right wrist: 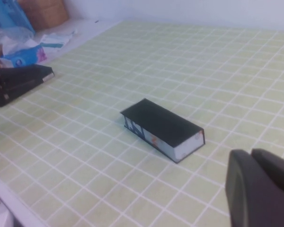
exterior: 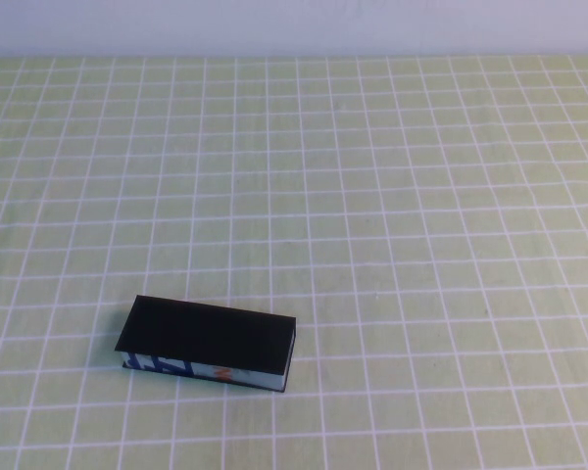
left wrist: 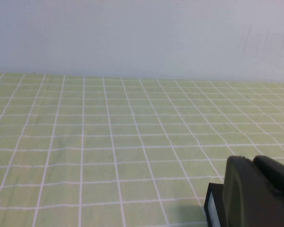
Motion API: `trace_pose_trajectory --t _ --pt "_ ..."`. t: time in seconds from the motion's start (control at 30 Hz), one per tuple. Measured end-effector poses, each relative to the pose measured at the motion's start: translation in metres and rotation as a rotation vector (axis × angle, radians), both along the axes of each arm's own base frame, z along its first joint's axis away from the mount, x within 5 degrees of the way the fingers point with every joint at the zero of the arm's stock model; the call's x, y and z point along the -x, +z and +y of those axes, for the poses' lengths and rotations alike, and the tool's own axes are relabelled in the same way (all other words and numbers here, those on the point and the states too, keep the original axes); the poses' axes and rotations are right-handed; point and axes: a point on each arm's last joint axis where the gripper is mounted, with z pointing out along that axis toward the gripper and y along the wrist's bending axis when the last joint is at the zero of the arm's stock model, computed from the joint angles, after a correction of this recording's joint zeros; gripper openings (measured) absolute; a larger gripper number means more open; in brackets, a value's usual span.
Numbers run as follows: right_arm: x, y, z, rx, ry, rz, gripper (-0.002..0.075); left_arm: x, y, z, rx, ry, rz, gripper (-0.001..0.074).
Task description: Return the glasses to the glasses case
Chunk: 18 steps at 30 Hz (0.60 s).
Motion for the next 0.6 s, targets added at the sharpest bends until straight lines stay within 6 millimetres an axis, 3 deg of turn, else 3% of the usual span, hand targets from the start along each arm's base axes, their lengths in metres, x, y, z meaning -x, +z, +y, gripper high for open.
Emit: trace_pose_trajectory --t 0.13,0.4,0.6 --pt "-0.005 -0.01 0.001 0.021 -0.021 -0.006 -0.0017 0.0 0.0 0.0 0.0 0.0 0.0 -0.0001" --pt "-0.025 -0.027 0.001 -0.001 -0.145 -0.194 -0.0018 0.0 0.0 0.0 0.002 0.0 0.0 -0.0001" --pt "-0.042 -0.052 -0.003 -0.026 -0.368 -0.281 -0.0018 0.0 0.0 0.0 0.002 0.0 0.0 -0.0001"
